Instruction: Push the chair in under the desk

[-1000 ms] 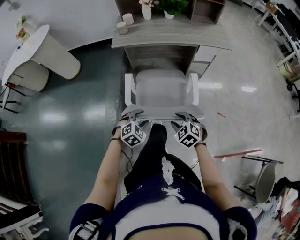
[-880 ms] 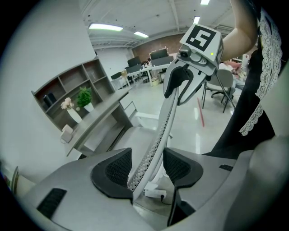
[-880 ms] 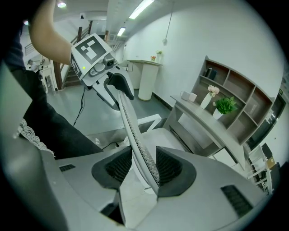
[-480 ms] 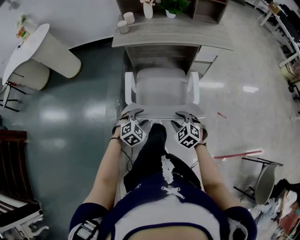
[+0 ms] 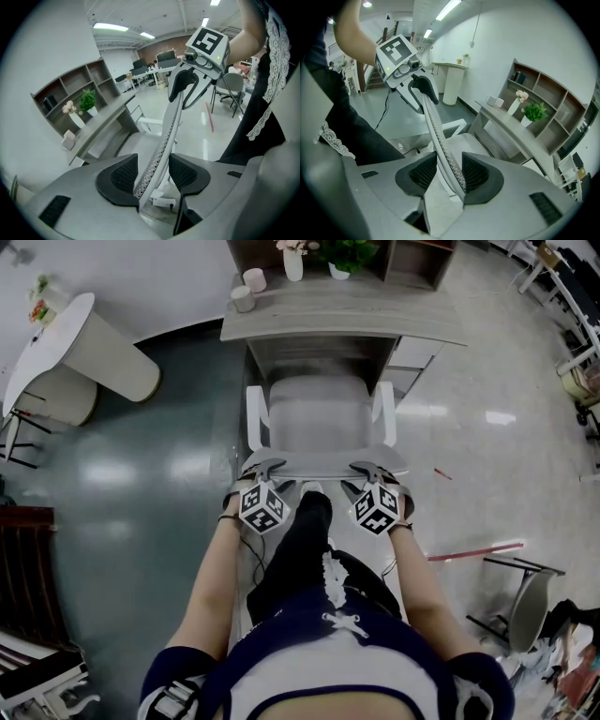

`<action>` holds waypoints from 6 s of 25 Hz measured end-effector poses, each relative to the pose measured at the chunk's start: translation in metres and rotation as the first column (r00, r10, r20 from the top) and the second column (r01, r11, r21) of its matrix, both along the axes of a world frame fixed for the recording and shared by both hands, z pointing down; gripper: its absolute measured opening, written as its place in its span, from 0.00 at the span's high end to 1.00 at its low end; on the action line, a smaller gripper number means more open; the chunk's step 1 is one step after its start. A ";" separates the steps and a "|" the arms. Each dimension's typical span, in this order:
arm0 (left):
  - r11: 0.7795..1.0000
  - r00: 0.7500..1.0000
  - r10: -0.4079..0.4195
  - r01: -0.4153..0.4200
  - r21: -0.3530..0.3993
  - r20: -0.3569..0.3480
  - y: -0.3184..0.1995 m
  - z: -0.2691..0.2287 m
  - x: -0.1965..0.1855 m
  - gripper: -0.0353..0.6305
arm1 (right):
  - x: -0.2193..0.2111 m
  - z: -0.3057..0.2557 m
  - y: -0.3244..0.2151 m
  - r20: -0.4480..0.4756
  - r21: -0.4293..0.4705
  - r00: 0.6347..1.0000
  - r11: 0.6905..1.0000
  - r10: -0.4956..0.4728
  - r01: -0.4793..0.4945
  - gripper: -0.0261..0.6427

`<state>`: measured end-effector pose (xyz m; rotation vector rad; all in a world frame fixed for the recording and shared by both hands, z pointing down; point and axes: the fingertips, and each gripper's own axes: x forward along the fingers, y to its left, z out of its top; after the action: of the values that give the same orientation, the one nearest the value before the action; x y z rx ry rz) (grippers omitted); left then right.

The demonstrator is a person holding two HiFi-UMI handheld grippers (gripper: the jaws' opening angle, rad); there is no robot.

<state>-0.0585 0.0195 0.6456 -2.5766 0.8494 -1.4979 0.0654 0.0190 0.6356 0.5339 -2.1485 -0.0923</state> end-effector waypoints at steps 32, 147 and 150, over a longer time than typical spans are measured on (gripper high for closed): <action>1.000 1.000 0.022 -0.022 -0.013 -0.006 -0.072 -0.002 -0.009 0.64 | -0.009 -0.002 -0.069 -0.002 -0.003 1.000 1.000 0.017 -0.017 0.72; 0.985 0.987 0.153 -0.149 0.088 -0.047 -0.218 -0.014 -0.012 0.70 | -0.013 -0.004 -0.223 -0.025 0.024 0.997 0.997 0.067 -0.067 0.72; 0.985 0.987 0.154 -0.149 0.088 -0.050 -0.222 -0.015 -0.013 0.70 | -0.013 -0.005 -0.227 -0.027 0.025 0.997 0.997 0.071 -0.070 0.72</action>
<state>-0.0712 -0.2024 0.6310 -2.5685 0.6875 -1.3260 0.0522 -0.2079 0.6309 0.6181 -2.1018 -0.0859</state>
